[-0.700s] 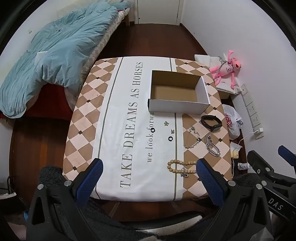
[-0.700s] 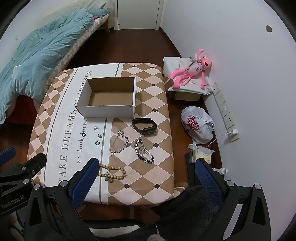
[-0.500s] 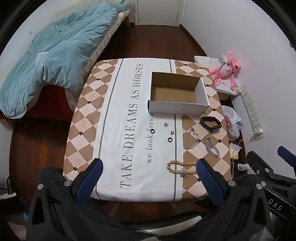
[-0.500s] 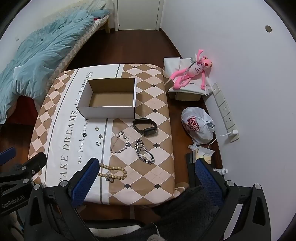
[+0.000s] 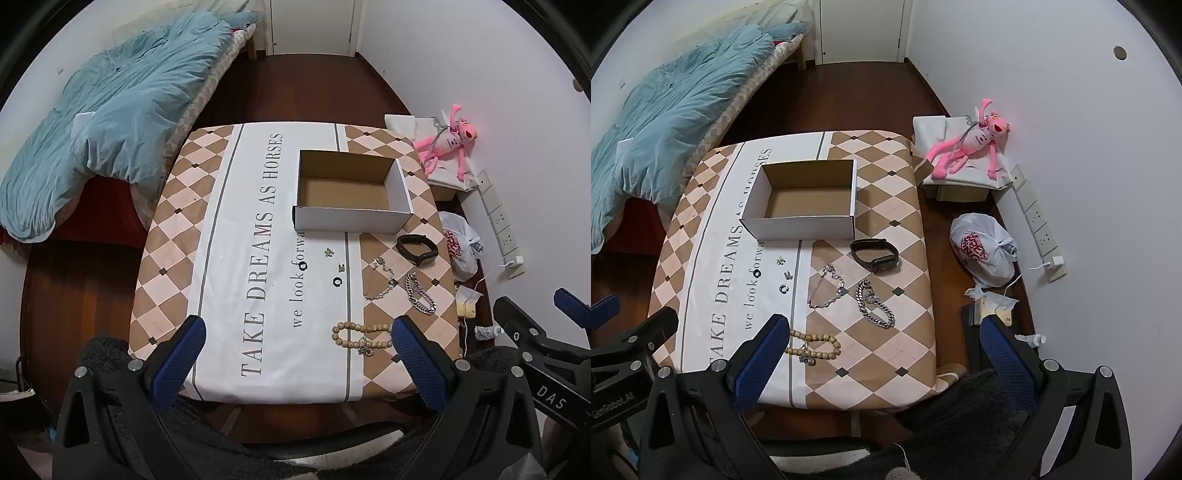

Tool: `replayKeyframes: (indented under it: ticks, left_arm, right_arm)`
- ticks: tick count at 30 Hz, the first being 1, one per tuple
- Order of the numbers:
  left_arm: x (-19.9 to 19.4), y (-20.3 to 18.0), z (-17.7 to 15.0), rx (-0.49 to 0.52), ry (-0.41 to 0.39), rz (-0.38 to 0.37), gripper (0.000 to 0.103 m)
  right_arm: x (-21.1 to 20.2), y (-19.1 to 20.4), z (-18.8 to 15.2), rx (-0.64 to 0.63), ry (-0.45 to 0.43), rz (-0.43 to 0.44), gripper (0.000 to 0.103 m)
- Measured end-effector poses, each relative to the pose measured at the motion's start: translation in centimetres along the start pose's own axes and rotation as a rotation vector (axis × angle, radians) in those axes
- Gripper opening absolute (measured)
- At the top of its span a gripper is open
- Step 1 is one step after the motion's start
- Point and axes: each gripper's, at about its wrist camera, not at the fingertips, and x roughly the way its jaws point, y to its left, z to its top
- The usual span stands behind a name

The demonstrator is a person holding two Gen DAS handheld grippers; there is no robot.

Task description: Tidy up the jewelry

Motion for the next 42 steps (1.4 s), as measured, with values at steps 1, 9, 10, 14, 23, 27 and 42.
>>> replayKeyframes:
  ticks: [1, 9, 10, 14, 23, 27, 42]
  left_arm:
    - [-0.01, -0.04, 0.00, 0.001, 0.000, 0.001, 0.103]
    - [-0.23, -0.08, 0.15, 0.002, -0.004, -0.002, 0.103]
    - [-0.33, -0.10, 0.17, 0.003, -0.006, -0.002, 0.103]
    - [-0.48, -0.28, 0.25, 0.006, -0.010, -0.002, 0.103]
    - [-0.78, 0.02, 0.04, 0.006, -0.022, -0.008, 0.103]
    - [-0.91, 0.05, 0.07, 0.007, -0.028, -0.007, 0.103]
    - [-0.95, 0.18, 0.06, 0.006, -0.029, -0.008, 0.103]
  right_arm:
    - [-0.02, 0.05, -0.02, -0.001, 0.000, -0.001, 0.103]
    - [-0.18, -0.11, 0.12, 0.000, -0.002, -0.005, 0.103]
    - [-0.18, 0.03, 0.00, 0.000, -0.003, -0.005, 0.103]
    - [-0.26, -0.07, 0.07, 0.000, -0.004, -0.003, 0.103]
    - [-0.49, -0.30, 0.25, 0.001, -0.005, -0.002, 0.103]
    - [-0.52, -0.28, 0.21, 0.001, -0.006, -0.001, 0.103]
    - [-0.67, -0.27, 0.18, 0.002, -0.008, -0.003, 0.103]
